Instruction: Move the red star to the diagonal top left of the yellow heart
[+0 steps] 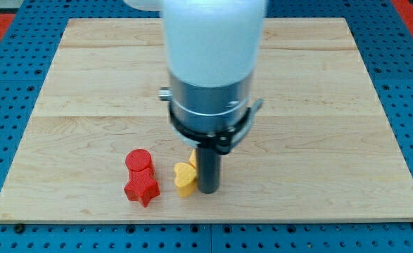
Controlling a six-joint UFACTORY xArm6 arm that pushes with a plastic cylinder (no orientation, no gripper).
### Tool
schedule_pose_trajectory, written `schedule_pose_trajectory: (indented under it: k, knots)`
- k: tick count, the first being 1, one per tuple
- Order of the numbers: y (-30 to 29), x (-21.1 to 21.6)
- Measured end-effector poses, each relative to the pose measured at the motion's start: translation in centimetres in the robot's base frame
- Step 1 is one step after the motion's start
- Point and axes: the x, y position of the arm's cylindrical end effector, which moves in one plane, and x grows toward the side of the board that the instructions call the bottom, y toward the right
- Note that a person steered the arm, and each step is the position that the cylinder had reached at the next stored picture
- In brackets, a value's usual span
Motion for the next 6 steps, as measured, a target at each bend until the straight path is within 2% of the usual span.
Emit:
schedule_pose_trajectory:
  k: [1, 2, 4, 6]
  knots:
    - [2.9, 2.1]
    - [2.1, 4.4]
    - [-10.8, 2.8]
    - [-12.0, 1.9]
